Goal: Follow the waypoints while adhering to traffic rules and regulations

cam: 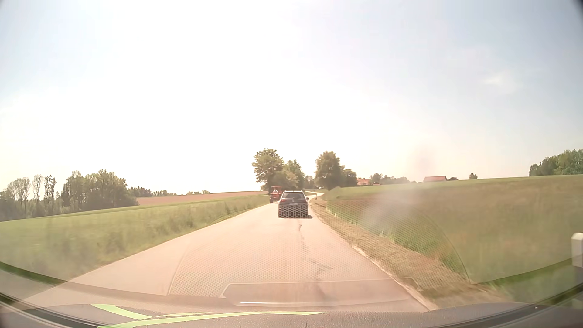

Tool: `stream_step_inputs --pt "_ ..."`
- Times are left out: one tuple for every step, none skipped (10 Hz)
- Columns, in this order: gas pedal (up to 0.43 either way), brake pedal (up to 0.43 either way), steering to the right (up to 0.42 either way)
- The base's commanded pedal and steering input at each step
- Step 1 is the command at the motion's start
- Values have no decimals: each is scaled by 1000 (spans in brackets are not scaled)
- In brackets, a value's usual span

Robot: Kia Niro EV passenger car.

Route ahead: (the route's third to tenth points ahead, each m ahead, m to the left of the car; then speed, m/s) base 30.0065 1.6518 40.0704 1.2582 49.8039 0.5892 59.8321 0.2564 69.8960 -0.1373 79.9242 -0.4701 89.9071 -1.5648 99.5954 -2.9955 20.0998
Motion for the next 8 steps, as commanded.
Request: stream_step_inputs --pt "189 0 4" --pt "189 0 4" --pt "189 0 4" --pt "177 0 4" --pt "169 0 4" --pt "169 0 3" --pt "157 0 3" --pt "130 0 3"
